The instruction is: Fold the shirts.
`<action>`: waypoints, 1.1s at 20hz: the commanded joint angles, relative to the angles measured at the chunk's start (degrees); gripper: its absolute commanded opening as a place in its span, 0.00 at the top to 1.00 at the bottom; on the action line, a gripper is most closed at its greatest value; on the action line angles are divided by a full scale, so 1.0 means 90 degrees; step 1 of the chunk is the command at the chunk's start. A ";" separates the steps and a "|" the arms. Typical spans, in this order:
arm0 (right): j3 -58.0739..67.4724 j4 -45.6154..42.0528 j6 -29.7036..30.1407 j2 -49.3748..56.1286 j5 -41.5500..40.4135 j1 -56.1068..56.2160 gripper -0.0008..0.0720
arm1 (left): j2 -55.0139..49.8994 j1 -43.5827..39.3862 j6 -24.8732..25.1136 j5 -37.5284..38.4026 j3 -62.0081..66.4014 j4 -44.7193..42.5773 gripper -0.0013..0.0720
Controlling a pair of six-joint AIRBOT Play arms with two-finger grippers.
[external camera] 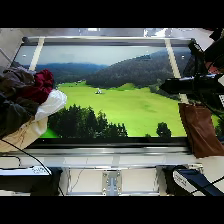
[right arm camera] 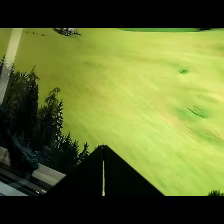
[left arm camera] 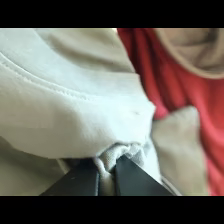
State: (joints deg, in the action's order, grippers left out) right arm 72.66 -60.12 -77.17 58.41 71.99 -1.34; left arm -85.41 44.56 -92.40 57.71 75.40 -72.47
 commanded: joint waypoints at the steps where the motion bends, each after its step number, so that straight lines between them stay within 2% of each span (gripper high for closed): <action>1: 0.0034 0.0056 -0.0034 -0.0002 0.0005 0.0007 0.97 | 0.0561 0.0007 0.0032 -0.0168 0.0012 0.0736 0.96; 3: 0.0189 0.0168 -0.0036 -0.0005 0.0063 0.0007 0.97 | 0.1124 0.0007 0.0260 -0.0189 0.0012 0.1506 0.96; 7: 0.0984 0.0260 -0.0036 -0.0007 0.0425 0.0007 0.97 | 0.2295 -0.0223 0.1581 0.0573 0.0012 0.3776 0.96; 10: 0.1902 0.0248 -0.0034 -0.0010 0.0801 0.0005 0.97 | 0.2946 -0.0957 0.1727 0.1073 0.0010 0.4631 0.96; 16: 0.3648 -0.0083 -0.0029 -0.0010 0.1248 0.0000 0.97 | 0.3104 -0.3900 0.1727 0.0998 0.0002 0.4469 0.96; 22: 0.3946 -0.0384 -0.0010 0.0024 0.1447 0.0000 0.97 | 0.1933 -0.6725 0.1727 0.0818 0.0000 0.3405 0.96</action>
State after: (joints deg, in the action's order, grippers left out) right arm 106.78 -61.63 -77.34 58.46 83.50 -1.34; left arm -63.33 -5.04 -76.99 65.63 75.42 -37.80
